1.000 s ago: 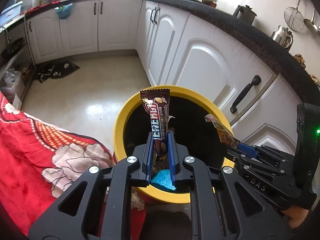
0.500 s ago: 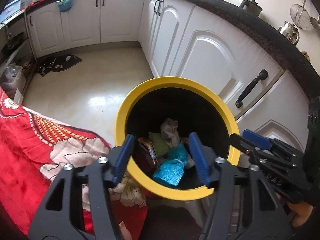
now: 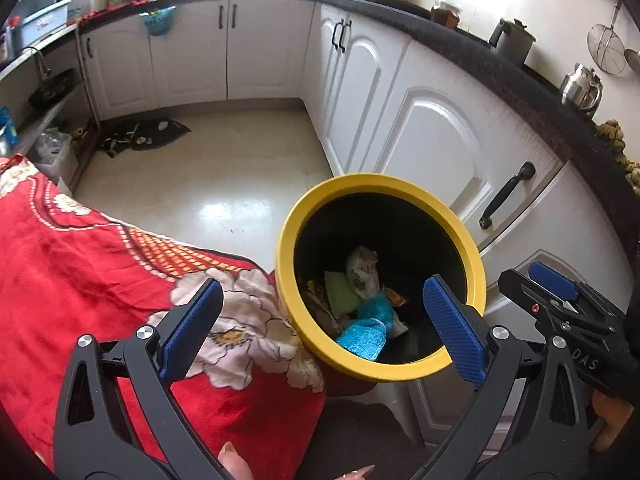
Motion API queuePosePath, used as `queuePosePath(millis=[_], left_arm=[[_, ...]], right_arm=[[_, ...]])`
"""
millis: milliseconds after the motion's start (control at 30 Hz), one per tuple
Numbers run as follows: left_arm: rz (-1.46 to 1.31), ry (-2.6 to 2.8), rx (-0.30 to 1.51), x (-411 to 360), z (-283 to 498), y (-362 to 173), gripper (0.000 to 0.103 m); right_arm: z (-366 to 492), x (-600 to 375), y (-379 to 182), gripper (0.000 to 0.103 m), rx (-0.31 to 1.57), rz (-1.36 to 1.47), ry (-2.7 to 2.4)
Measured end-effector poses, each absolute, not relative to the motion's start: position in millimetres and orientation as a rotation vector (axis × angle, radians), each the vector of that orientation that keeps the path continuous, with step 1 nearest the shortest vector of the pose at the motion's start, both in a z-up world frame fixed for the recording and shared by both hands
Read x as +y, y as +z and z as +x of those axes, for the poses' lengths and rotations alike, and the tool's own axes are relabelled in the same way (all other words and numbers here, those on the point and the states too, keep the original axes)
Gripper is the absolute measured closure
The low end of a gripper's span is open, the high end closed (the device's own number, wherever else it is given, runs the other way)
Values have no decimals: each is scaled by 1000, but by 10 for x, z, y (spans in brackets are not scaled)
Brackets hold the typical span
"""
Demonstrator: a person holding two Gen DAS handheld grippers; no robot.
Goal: Collect trash
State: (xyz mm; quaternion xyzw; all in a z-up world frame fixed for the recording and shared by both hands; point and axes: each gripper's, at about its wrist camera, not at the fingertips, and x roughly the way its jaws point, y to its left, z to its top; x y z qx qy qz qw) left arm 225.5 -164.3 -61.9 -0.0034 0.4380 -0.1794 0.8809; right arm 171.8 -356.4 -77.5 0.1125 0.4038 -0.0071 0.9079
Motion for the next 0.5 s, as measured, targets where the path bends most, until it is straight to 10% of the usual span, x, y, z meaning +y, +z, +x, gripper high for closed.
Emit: queuePosePath(millis=[500], left_arm=[[-60,-320,775,-1204,1736,-178,11]], right_arm=[[1190,-3224,-268,7,668,156,-11]])
